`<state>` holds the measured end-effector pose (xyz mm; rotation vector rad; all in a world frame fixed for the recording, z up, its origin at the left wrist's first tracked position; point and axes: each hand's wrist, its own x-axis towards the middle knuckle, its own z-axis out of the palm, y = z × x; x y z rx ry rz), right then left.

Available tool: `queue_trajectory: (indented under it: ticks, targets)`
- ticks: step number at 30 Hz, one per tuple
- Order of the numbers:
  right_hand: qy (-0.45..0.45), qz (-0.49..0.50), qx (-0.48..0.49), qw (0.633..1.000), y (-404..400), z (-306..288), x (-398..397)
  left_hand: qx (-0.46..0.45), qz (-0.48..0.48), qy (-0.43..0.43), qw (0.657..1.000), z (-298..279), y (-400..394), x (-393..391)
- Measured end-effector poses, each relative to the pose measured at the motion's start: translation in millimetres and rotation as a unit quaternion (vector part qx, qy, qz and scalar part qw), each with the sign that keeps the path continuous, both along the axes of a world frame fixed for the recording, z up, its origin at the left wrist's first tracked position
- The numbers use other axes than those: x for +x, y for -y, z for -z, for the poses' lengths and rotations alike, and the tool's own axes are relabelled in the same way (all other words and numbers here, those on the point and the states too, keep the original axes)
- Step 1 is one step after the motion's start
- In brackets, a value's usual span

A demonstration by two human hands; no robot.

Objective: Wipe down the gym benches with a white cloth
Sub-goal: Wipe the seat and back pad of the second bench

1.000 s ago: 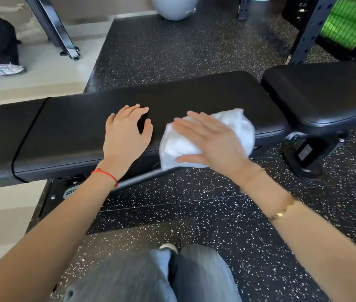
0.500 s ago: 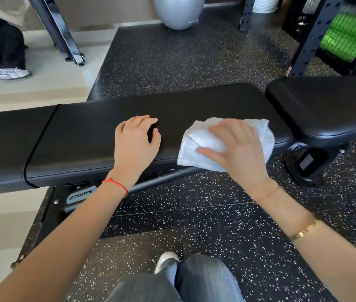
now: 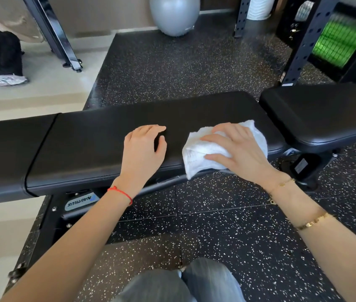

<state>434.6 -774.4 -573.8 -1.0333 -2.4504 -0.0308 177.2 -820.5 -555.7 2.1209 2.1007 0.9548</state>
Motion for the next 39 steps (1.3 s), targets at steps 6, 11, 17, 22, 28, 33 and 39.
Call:
queue_trajectory:
  ticks: [6,11,17,22,28,33,39]
  targets:
    - [0.028,-0.027,0.005,0.999,-17,-23,18,-0.001,0.033,0.006,0.999,-7,-24,26]
    - [0.073,0.02,-0.02,0.997,-45,-70,61,-0.046,0.043,0.0,0.998,-25,-52,54]
    - [0.055,0.079,-0.071,0.993,-50,-82,114,-0.072,0.06,-0.029,0.995,-38,-70,109]
    - [0.057,0.083,-0.044,0.994,-60,-61,181,-0.036,0.053,-0.038,0.997,-18,-72,171]
    - [0.082,0.048,-0.035,0.995,-58,-21,254,-0.023,-0.005,-0.065,0.998,-2,-68,227]
    - [0.1,0.002,0.021,0.995,-58,-4,262,-0.026,-0.05,-0.063,0.996,3,-65,251]
    - [0.125,-0.043,0.09,0.987,-71,10,270,-0.049,-0.094,-0.071,0.992,11,-63,271]
